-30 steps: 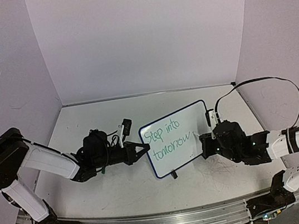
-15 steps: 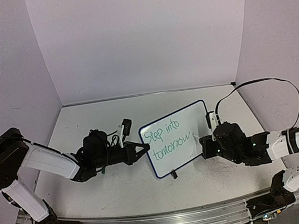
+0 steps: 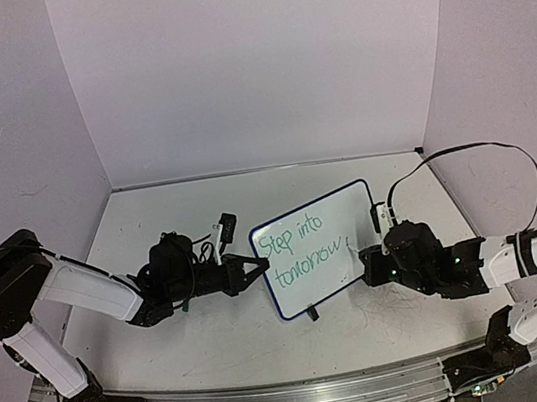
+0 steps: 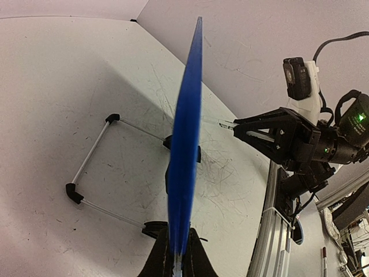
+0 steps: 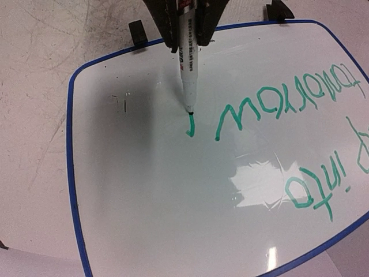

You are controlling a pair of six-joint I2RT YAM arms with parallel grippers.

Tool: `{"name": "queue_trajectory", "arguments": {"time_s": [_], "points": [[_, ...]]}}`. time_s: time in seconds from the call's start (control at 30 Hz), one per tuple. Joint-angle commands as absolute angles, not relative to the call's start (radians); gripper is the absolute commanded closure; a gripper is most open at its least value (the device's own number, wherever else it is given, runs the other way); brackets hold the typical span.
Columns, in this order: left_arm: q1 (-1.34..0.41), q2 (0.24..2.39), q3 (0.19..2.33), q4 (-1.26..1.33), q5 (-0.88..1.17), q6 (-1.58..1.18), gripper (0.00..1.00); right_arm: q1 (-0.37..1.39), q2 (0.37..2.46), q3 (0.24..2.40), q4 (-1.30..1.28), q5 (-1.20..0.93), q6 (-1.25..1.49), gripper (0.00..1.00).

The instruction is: Write a sentence on the whiteboard

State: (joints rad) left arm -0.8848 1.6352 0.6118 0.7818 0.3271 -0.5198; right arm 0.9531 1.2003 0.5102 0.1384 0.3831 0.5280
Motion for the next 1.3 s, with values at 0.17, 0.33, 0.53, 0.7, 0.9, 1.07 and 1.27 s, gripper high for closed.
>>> {"name": "queue_trajectory", "arguments": {"time_s": [0.17, 0.33, 0.53, 0.7, 0.9, 1.07, 1.27], "points": [[-0.880, 1.622, 0.607, 0.731, 0.328, -0.506, 1.00, 0.948, 1.193, 0.552, 0.174, 0.433, 0.513, 1.00], [-0.880, 1.625, 0.608, 0.731, 0.328, -0.505, 1.00, 0.948, 1.188, 0.561, 0.176, 0.447, 0.502, 1.00], [-0.881, 1.625, 0.606, 0.732, 0.328, -0.507, 1.00, 0.947, 1.195, 0.574, 0.184, 0.464, 0.483, 1.00], [-0.880, 1.622, 0.604, 0.732, 0.328, -0.506, 1.00, 0.943, 1.201, 0.584, 0.193, 0.466, 0.474, 1.00], [-0.881, 1.620, 0.601, 0.733, 0.326, -0.506, 1.00, 0.940, 1.215, 0.586, 0.184, 0.475, 0.485, 1.00], [-0.880, 1.618, 0.597, 0.732, 0.323, -0.505, 1.00, 0.939, 1.217, 0.579, 0.153, 0.480, 0.502, 1.00], [-0.880, 1.620, 0.598, 0.732, 0.323, -0.505, 1.00, 0.939, 1.217, 0.566, 0.135, 0.486, 0.515, 1.00]]}}
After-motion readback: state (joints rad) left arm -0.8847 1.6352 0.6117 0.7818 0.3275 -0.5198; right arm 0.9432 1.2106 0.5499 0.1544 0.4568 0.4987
